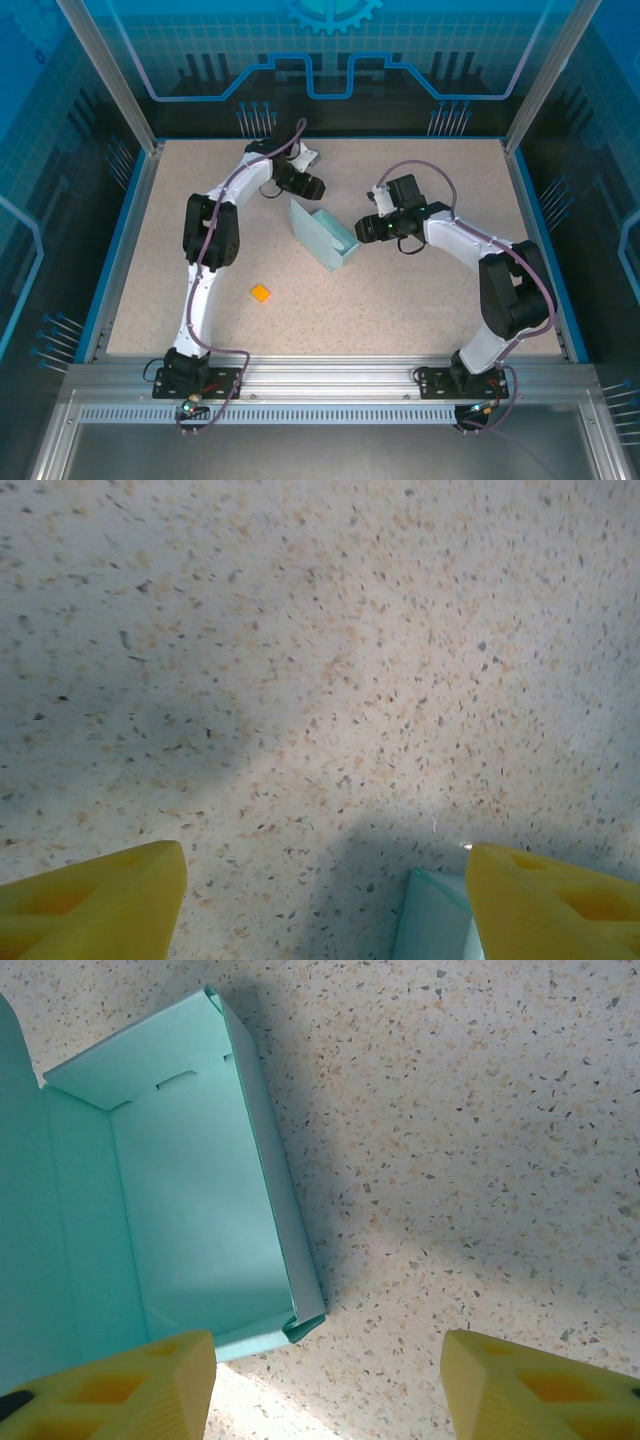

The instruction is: Fold the paper box

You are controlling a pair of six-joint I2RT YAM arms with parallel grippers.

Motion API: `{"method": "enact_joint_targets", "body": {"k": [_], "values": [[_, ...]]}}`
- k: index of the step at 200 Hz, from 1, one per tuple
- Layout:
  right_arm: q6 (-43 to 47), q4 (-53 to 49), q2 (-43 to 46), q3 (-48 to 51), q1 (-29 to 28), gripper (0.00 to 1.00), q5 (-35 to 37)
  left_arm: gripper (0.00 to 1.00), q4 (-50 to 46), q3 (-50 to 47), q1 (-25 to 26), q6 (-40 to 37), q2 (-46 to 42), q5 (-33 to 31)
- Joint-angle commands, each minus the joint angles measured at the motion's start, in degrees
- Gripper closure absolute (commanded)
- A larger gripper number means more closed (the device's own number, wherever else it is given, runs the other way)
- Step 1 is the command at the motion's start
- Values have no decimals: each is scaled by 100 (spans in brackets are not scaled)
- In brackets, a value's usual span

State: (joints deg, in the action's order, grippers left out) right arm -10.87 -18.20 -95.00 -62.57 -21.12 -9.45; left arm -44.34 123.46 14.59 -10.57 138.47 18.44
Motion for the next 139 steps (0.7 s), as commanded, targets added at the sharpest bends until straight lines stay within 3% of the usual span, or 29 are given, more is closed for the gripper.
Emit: {"method": "enact_joint_targets", "body": {"k": [1, 59, 89, 139], "values": [[5, -6, 55, -141, -64, 37, -142, 25, 427, -177, -188, 443, -597, 437], [-79, 18, -275, -505, -66, 37, -373, 25, 1454, -1213, -447, 1219, -1462, 978], [-74, -120, -616, -781, -73, 37, -358, 26, 2124, -2024, -555, 1779, -2106, 838], [-100, -291, -1284, -1238, -203, 37, -677, 26, 3752, -4212, -847, 3017, -3672, 19]]}}
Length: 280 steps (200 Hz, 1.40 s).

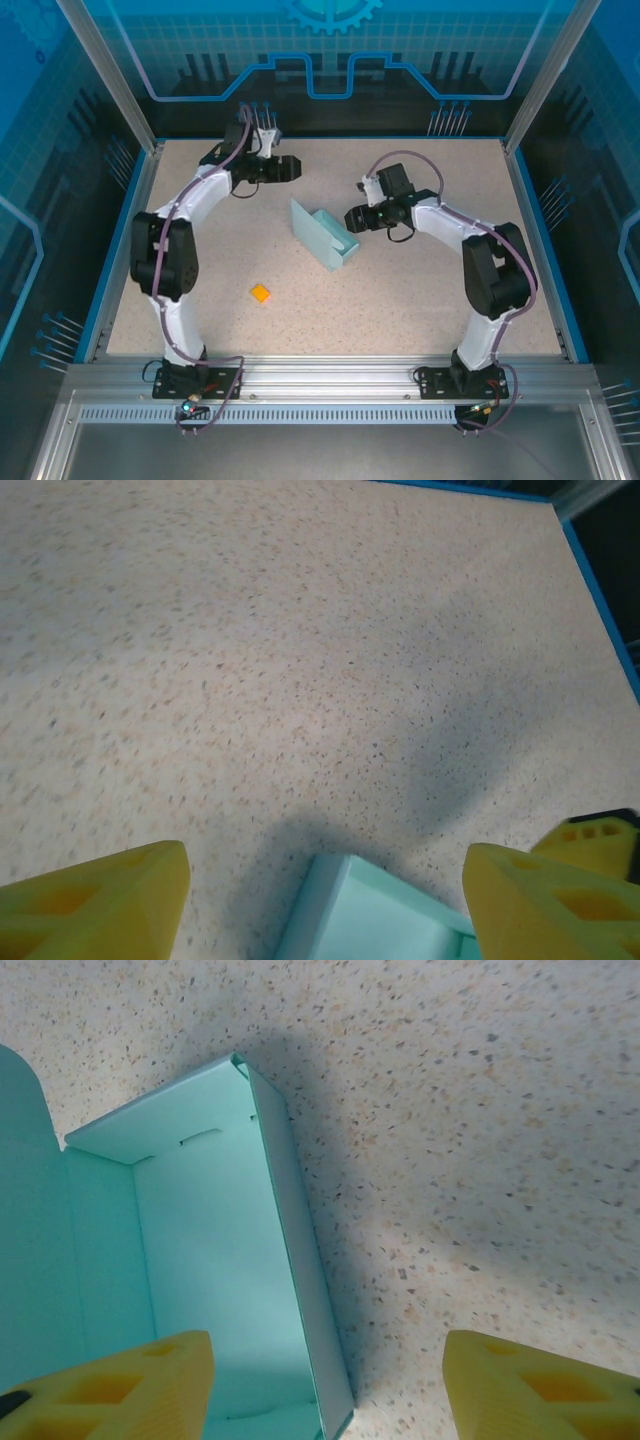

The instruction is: Fold the paper box

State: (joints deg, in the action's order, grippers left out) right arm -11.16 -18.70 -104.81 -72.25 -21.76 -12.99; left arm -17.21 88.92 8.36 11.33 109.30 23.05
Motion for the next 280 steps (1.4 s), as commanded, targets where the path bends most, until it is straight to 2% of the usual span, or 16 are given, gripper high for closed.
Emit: {"method": "enact_joint_targets", "body": {"k": [1, 30, 86, 141, 171, 242, 280], "values": [[-76, -240, -316, -271, -142, 37, -333, 26, 1064, -800, -227, 844, -784, -455], [-228, -116, -386, -80, -153, 37, -825, 26, 1298, -1746, -318, 1070, -1643, -1064], [-739, 628, -32, 860, -272, 41, -1814, 25, 1967, -3803, -362, 1723, -3028, -1751], [-1200, 1405, 169, 1421, -798, 41, -2084, 27, 2161, -5116, -397, 2230, -3178, -1745], [-1196, 1493, 285, 1552, -808, 39, -1981, 31, 2162, -4978, -256, 2184, -2639, -1450], [-902, 1133, 772, 1652, -86, 38, -1707, 34, 2130, -3709, 331, 2000, -864, -1272], [-784, 937, 1077, 1785, 260, 38, -1545, 34, 1978, -2975, 680, 1910, -209, -1125]]}}
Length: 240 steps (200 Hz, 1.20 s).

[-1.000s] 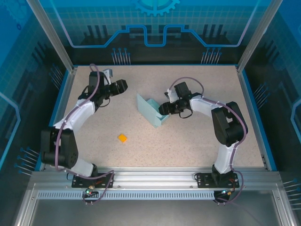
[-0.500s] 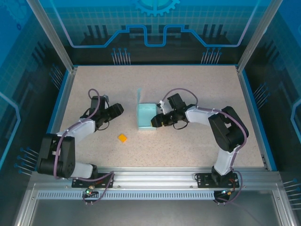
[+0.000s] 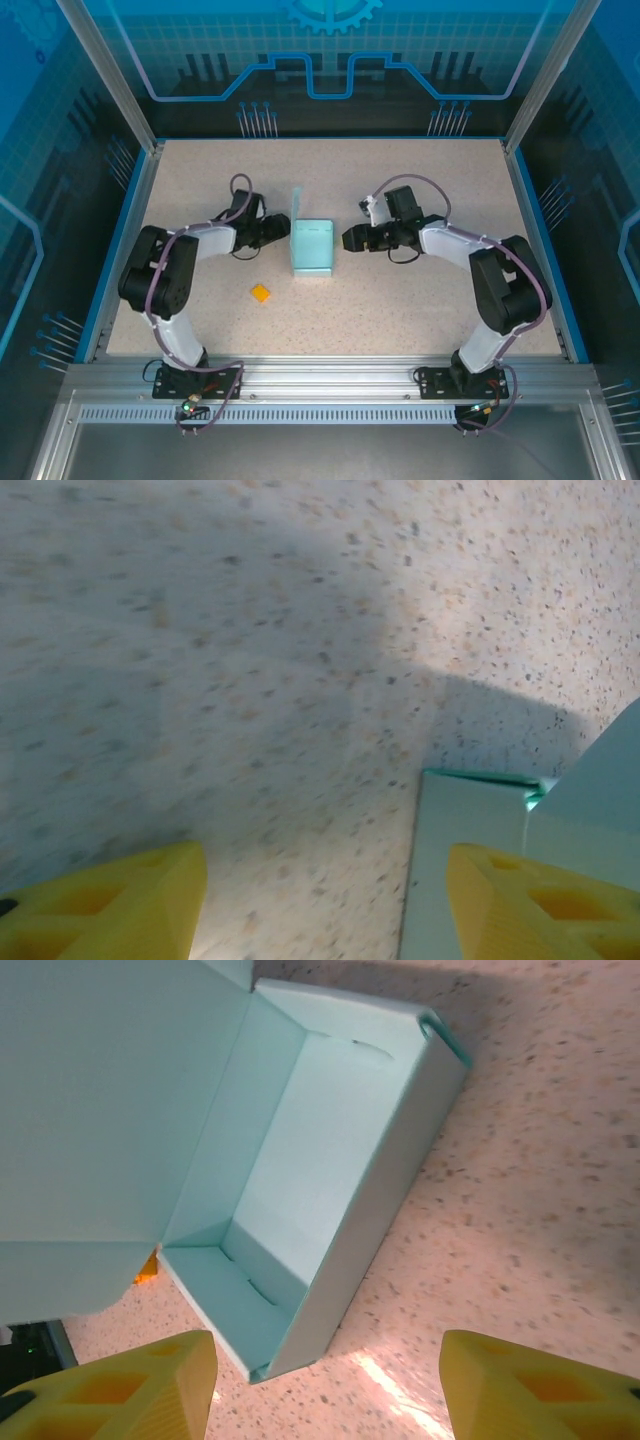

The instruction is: Fold the paper box

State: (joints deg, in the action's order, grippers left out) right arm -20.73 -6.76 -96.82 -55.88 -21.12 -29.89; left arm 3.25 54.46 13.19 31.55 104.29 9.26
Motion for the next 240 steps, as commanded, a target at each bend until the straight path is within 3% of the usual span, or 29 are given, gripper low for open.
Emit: {"method": "enact_joint_targets", "body": {"k": [1, 67, 109, 186, 240], "values": [[174, -260, 286, 148, 206, 38, 152, 34, -69, 488, 208, -113, 310, 262], [285, -460, 1158, 1017, 231, 39, 687, 35, -888, 2769, 856, -381, 1738, 753], [455, -275, 1555, 1375, -514, 41, 928, 34, -1545, 3747, 718, -869, 1847, 555], [212, 743, 505, 1142, -2003, 44, 656, 33, -921, 1797, -291, -748, -150, -51], [147, 1267, -240, 581, -2223, 44, 716, 32, -647, 268, -540, -491, -1490, -586]]}}
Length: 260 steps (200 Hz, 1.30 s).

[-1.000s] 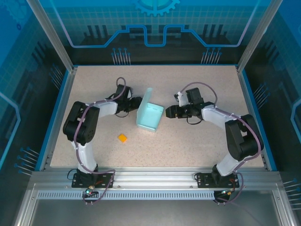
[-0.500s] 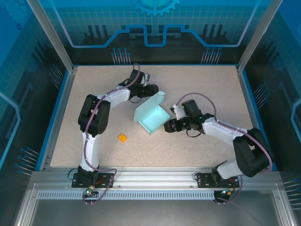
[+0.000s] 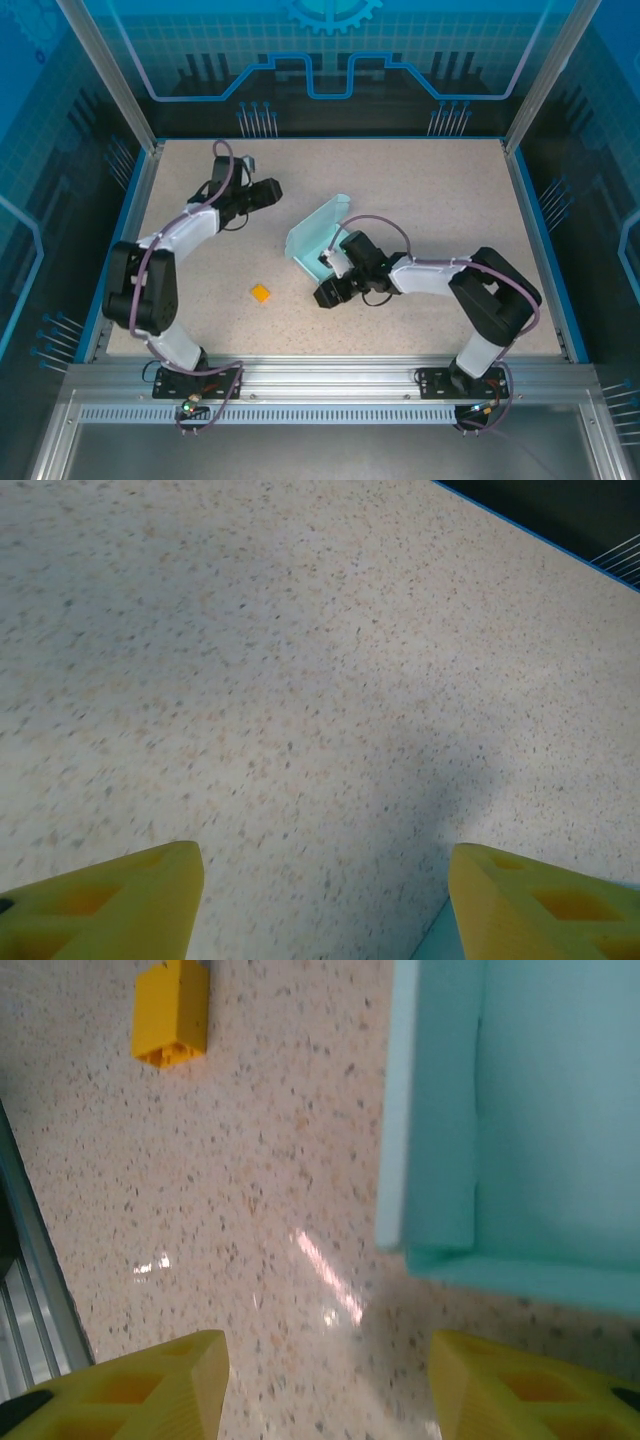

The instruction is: Fold the paper box

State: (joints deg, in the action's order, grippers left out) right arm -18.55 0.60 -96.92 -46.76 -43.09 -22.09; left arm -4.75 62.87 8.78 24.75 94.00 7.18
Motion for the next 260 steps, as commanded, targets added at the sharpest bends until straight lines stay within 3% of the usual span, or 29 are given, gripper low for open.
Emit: {"method": "enact_joint_targets", "body": {"k": [1, 66, 87, 137, 181, 260], "values": [[-71, 538, -238, -332, -29, 44, -62, 32, 156, -600, -101, 197, -483, -390], [7, 828, -1229, -1568, -17, 45, -19, 25, -215, -2336, -124, 532, -1968, -1210], [80, 795, -1162, -1613, 33, 44, -58, 25, -596, -2685, -59, 684, -2405, -1179], [219, 611, -495, -1099, 326, 42, -111, 24, -1699, -3371, 623, 1220, -3484, -1460], [321, 480, -198, -959, 417, 40, -159, 24, -2274, -3315, 1396, 1815, -3463, -1461], [324, 581, -37, -709, 567, 39, -191, 26, -1851, -3237, 1704, 2143, -2682, -1035]]}}
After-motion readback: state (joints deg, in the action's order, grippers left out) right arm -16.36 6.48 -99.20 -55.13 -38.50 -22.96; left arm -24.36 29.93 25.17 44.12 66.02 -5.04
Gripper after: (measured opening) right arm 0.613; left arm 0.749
